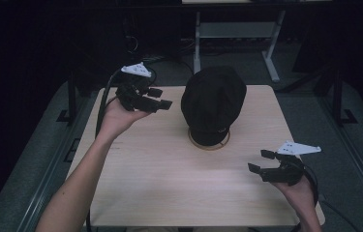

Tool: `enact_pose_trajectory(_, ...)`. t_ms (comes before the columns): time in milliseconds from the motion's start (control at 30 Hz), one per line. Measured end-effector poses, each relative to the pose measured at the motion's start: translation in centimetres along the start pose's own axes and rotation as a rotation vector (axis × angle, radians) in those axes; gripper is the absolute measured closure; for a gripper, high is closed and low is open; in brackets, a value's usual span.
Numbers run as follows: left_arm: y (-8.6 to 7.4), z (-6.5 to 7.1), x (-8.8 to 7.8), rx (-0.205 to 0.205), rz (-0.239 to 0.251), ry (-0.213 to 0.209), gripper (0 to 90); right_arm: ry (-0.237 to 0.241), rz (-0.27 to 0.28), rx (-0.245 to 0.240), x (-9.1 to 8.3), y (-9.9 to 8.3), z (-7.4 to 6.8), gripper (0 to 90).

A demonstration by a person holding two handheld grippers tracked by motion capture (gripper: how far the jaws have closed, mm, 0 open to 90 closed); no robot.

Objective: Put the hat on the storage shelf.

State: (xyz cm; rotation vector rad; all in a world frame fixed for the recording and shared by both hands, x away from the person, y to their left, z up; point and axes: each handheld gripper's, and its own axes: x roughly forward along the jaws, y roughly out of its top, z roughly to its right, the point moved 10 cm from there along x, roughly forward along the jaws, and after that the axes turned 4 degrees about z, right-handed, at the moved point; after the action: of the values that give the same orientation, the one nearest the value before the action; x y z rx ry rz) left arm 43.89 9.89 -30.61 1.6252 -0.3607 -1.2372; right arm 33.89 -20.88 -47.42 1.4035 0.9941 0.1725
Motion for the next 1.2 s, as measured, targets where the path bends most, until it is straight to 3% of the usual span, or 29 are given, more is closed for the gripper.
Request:
enact_pose_trajectory(733, -5.3, -0.4, -3.2, -0.069, 0.032, 0.029, 37.2, 0.005, 0.002, 0.001, 0.1, 0.2, -0.2, 21.7)
enact_pose_trajectory(1200, -8.5, -0.1, -4.7, -0.085, 0.041, 0.052, 36.1, 0.01, -0.012, -0.003, 0.3, 0.1, -0.5, 21.7)
